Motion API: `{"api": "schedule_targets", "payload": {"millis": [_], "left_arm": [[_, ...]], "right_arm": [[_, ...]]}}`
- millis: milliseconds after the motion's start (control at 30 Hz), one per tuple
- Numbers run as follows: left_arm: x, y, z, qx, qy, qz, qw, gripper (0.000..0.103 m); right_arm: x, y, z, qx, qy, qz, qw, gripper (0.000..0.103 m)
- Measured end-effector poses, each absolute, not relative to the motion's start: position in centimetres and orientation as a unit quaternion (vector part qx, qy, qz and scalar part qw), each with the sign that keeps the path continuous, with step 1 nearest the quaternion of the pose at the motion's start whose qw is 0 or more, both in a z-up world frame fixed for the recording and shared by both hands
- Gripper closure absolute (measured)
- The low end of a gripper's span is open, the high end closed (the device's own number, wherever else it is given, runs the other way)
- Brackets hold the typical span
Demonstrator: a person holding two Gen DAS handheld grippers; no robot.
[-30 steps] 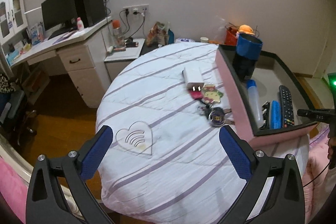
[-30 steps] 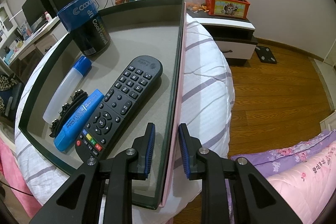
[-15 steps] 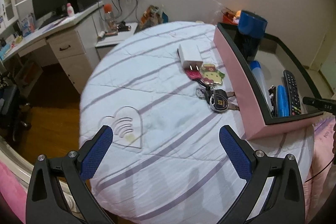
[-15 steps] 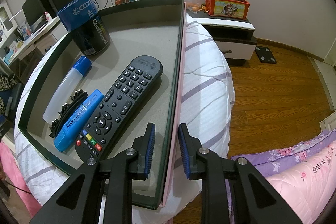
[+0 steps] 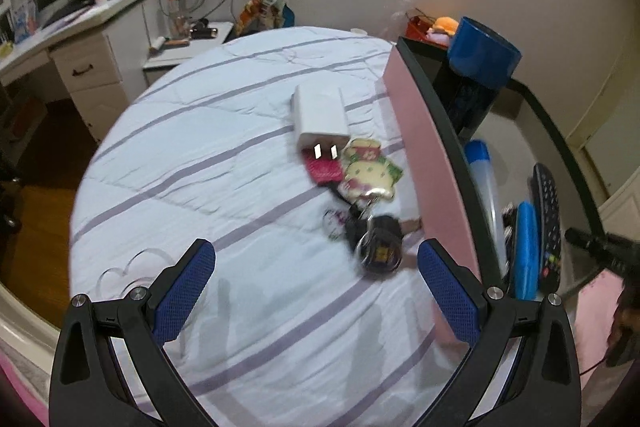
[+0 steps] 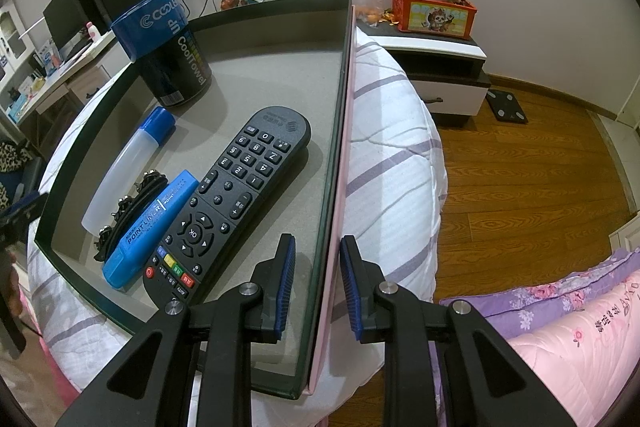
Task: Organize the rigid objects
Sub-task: 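Move the left gripper back over the bed to the keys, then lower the left gripper onto the keys with the pink charm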
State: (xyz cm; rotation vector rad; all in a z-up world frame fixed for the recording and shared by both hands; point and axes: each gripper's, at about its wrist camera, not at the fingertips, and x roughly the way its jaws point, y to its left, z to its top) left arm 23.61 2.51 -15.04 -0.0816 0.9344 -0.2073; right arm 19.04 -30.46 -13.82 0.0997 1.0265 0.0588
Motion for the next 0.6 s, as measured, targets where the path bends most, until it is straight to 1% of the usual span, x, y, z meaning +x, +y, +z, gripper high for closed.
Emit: {"api": "schedule_targets", "payload": {"millis": [133, 233, 267, 300, 400, 433, 467, 500, 533, 600], "left_arm": [[25.4, 1.9, -16.1, -0.041, 0.469, -0.094, 0.878, 0.001], [26.3, 2.1, -16.9, -0.059, 0.484, -0.087, 0.869, 0.004], [26.5, 2.3, -17.1, -0.062, 0.484, -0.084, 0.869, 0.007], [26.6, 2.3, -17.2, -0.049, 0.485, -0.076, 0.87, 0.013], [26.5, 2.6, -17.2, -0.048, 0.478, -0.093, 0.872, 0.021], [26.4, 2.8, -17.1, -0.048, 0.475, -0.097, 0.873, 0.029], [26.3, 2.9, -17.0, -0.051, 0.474, -0.104, 0.873, 0.034], [26.2, 3.1, -17.0, -0.057, 0.473, -0.116, 0.871, 0.045], [26.2, 3.2, -17.0, -0.062, 0.474, -0.127, 0.869, 0.052], [26.3, 3.0, -16.9, -0.061, 0.474, -0.132, 0.868, 0.052]], "right_arm": [[19.1, -30.4, -13.8, 0.048, 0.491, 0.028, 0.87, 0.079], [19.1, -30.4, -13.8, 0.046, 0.49, 0.028, 0.87, 0.079], [19.1, -30.5, -13.8, 0.047, 0.49, 0.029, 0.87, 0.079], [19.1, -30.4, -13.8, 0.047, 0.49, 0.029, 0.87, 0.079], [19.1, -30.5, -13.8, 0.047, 0.49, 0.028, 0.87, 0.079], [19.1, -30.5, -13.8, 0.047, 0.49, 0.029, 0.87, 0.079], [19.1, -30.4, -13.8, 0.047, 0.49, 0.029, 0.87, 0.079], [19.1, -30.5, -13.8, 0.047, 0.489, 0.029, 0.87, 0.079], [19.1, -30.5, -13.8, 0.047, 0.49, 0.029, 0.87, 0.079], [19.1, -30.4, -13.8, 0.046, 0.49, 0.027, 0.87, 0.079]]}}
